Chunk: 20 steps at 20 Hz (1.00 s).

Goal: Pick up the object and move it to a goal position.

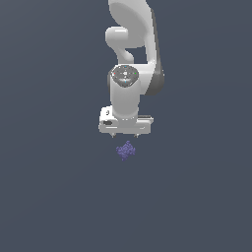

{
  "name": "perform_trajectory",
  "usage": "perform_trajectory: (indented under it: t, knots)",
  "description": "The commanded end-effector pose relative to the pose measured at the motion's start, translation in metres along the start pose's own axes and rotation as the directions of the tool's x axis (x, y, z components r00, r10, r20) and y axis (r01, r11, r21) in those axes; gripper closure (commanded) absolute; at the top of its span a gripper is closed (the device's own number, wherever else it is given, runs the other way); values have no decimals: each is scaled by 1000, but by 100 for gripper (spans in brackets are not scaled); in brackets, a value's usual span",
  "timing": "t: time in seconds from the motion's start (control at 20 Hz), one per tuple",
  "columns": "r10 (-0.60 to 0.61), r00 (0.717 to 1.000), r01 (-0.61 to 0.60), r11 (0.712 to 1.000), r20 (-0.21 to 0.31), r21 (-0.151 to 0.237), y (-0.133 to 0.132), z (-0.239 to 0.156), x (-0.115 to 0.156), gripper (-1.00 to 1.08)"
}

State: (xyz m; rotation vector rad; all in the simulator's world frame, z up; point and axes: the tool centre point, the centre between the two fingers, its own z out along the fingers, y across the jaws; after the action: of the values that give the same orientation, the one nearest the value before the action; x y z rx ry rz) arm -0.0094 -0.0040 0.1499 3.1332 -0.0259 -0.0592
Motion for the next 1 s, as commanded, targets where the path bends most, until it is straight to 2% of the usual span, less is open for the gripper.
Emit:
perform_trajectory:
  t: [0.0,0.5,0.95]
  knots:
    - [0,1000,0,1000,0,0,0,0,0,-92]
    - [-5,1000,5,1000,-8,-10,20,2,0,-92]
    - [30,1000,-30,1000,-9,-8,18,4,1,-92]
